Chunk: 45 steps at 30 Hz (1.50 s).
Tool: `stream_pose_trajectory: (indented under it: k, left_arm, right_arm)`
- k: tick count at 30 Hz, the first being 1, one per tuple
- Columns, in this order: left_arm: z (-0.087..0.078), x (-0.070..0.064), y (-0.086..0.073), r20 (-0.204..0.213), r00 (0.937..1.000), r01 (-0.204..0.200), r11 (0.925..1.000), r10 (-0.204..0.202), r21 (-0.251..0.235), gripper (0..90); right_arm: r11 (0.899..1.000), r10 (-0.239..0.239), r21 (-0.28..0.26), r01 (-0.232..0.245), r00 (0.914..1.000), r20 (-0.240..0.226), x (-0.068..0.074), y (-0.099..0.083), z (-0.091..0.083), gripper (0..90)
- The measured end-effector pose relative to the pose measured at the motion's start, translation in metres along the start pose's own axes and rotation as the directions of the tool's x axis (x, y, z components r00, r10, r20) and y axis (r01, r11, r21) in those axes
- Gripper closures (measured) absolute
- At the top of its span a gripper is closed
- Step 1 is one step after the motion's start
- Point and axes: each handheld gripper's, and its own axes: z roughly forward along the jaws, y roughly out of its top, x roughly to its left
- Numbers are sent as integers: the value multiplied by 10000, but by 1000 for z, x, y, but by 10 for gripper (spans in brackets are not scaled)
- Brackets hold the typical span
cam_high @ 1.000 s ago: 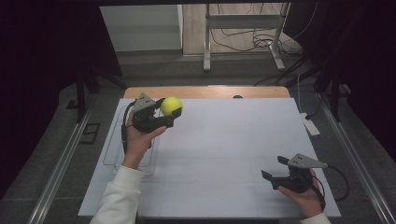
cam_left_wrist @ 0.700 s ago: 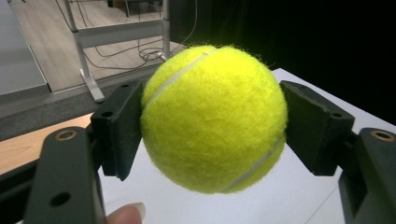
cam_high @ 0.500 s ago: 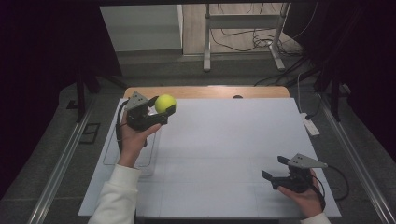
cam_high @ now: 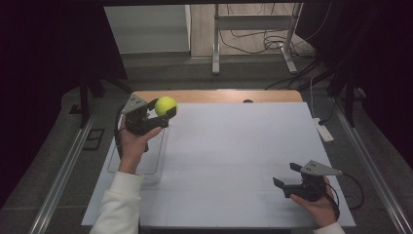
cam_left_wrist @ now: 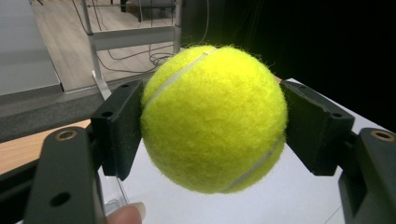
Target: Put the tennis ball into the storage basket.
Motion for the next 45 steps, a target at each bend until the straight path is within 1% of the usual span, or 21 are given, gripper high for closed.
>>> stream_pose_trajectory:
  k: [16, 24, 28, 35, 45]
  left_arm:
    - [-4, 10, -1, -330, 9994, 107, 9999, -107, -1, 271]
    - [-8, 19, -2, -560, 9980, 292, 9995, -296, -73, 271]
    - [-10, 26, -3, -794, 9961, 369, 9993, -376, -101, 271]
    - [-12, 33, -5, -1122, 9928, 411, 9991, -417, -81, 271]
    - [-17, 42, -7, -1450, 9880, 509, 9986, -524, -143, 271]
  right_arm:
    - [10000, -1, -6, 1, 10000, 10, 0, 0, 0, 116]
    - [10000, -18, 21, 18, 10000, -13, 0, 0, 0, 116]
    - [10000, -9, 8, 9, 10000, -15, 0, 0, 0, 116]
    - [10000, -15, 16, 15, 10000, 0, 0, 0, 0, 116]
    - [10000, -17, 7, 17, 10000, -12, 0, 0, 0, 116]
